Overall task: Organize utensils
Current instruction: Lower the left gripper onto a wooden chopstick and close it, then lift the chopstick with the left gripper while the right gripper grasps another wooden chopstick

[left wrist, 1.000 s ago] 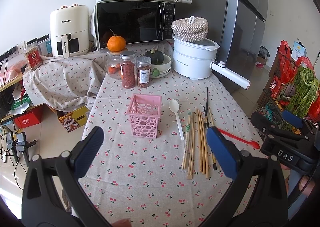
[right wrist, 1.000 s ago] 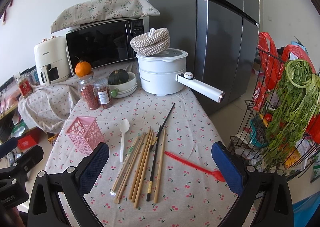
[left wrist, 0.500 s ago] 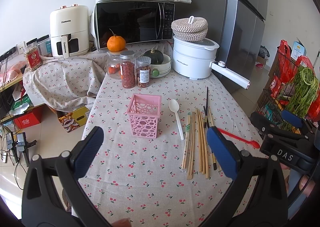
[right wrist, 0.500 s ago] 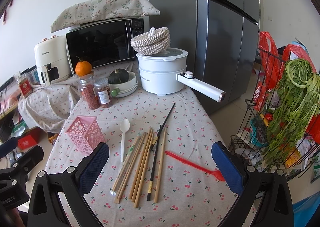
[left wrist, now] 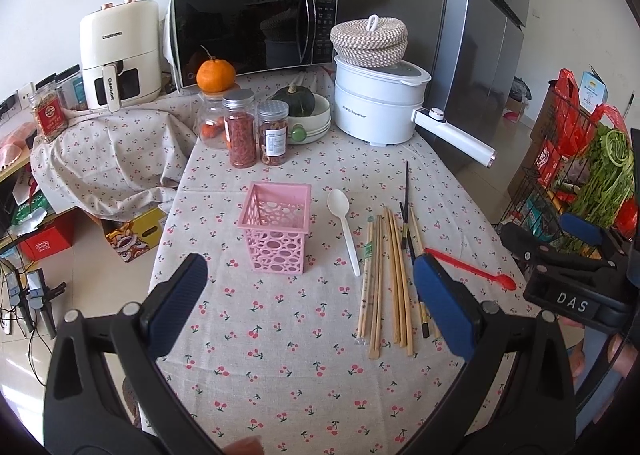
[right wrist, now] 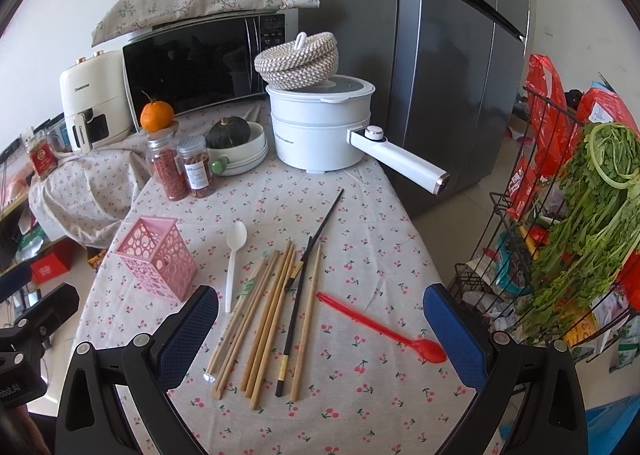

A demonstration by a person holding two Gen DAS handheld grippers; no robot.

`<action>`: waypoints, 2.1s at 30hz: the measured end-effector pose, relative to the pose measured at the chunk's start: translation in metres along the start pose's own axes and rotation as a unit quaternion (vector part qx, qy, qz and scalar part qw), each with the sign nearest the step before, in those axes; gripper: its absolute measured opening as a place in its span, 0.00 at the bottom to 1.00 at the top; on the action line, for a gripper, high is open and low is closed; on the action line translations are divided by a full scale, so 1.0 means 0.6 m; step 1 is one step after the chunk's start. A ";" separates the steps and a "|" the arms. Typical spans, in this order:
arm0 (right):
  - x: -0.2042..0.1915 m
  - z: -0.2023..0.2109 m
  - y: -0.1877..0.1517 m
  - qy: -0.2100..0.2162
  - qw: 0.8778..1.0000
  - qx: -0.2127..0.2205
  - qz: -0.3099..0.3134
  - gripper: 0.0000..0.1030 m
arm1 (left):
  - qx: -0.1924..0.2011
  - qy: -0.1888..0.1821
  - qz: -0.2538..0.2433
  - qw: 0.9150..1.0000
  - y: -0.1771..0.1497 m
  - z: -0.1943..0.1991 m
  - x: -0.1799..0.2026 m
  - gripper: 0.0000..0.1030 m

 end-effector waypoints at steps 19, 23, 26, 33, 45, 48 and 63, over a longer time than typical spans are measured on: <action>0.124 -0.210 0.007 0.045 0.975 -0.196 -0.098 0.99 | -0.245 -0.125 0.004 0.962 0.019 -0.246 0.112 0.47; 0.129 -0.228 0.004 0.055 0.973 -0.203 -0.100 0.99 | -0.268 -0.099 -0.008 0.958 0.012 -0.314 0.130 0.19; 0.130 -0.237 0.001 0.058 0.971 -0.210 -0.096 0.99 | -0.285 -0.082 -0.008 0.955 0.004 -0.355 0.129 0.16; 0.137 -0.245 -0.004 0.064 0.969 -0.218 -0.100 0.99 | -0.310 -0.048 -0.012 0.950 -0.010 -0.402 0.119 0.16; 0.137 -0.240 -0.007 0.065 0.967 -0.219 -0.114 0.99 | -0.324 -0.036 -0.043 0.944 -0.021 -0.421 0.141 0.08; 0.132 -0.238 -0.007 0.068 0.968 -0.216 -0.112 0.99 | -0.295 -0.053 -0.037 0.953 -0.005 -0.395 0.140 0.06; 0.042 -0.281 -0.023 0.124 0.955 -0.252 -0.100 0.86 | -0.141 -0.116 -0.056 0.982 0.013 -0.213 0.062 0.06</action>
Point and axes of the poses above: each gripper's, at about its wrist camera, not at the fingertips, and z roughly against the way its jaws point, x to its right, y to its top, the point moved 4 cm from there along -z, roughly the way its jaws point
